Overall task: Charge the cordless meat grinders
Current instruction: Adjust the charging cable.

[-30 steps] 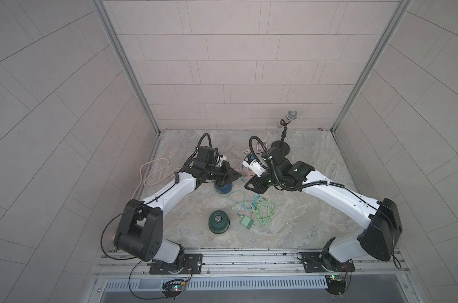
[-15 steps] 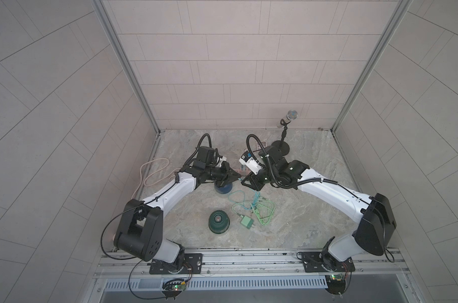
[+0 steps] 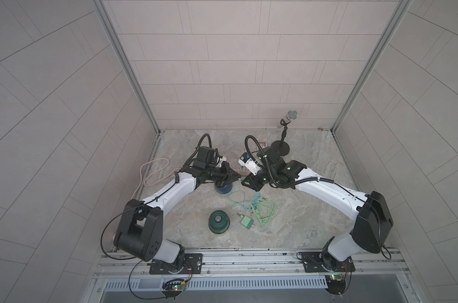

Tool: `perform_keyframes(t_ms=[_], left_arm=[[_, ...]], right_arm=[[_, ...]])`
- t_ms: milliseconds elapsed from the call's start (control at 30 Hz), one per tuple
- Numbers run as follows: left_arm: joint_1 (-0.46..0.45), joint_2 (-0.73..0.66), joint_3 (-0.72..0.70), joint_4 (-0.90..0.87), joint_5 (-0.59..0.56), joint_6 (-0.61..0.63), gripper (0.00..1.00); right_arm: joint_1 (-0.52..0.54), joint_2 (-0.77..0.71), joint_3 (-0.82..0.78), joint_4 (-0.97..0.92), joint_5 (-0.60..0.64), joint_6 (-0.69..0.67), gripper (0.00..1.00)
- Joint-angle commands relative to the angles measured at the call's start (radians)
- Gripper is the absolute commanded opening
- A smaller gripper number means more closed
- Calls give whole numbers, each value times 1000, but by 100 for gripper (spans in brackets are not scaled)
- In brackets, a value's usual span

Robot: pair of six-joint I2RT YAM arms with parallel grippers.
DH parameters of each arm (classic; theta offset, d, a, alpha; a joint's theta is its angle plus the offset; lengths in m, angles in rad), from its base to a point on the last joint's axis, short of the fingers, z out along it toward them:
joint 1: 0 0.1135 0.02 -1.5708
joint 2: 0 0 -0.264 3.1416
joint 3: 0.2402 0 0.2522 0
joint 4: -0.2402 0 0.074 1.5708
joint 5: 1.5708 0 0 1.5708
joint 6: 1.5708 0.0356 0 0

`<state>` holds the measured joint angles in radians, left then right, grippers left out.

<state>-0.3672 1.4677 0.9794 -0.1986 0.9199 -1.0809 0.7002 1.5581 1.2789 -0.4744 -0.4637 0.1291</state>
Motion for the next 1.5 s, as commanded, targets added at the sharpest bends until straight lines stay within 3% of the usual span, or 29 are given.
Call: perform_keyframes(t_ms=[0, 367, 833, 1100, 1333, 1467], left_arm=[[-4, -14, 4, -6, 11, 3, 4], [-3, -12, -6, 0, 15, -2, 4], [-3, -11, -14, 13, 18, -12, 4], [-3, -13, -21, -7, 11, -7, 4], [25, -33, 38, -137, -21, 50, 28], [102, -59, 121, -364, -76, 207, 34]], right_arm=[[4, 9, 10, 6, 2, -16, 25], [4, 24, 27, 0, 11, -2, 10], [5, 36, 41, -10, 20, 0, 16], [5, 31, 48, -26, 34, -4, 8], [8, 37, 77, -142, 74, -65, 7], [21, 34, 67, -191, 103, -107, 7]])
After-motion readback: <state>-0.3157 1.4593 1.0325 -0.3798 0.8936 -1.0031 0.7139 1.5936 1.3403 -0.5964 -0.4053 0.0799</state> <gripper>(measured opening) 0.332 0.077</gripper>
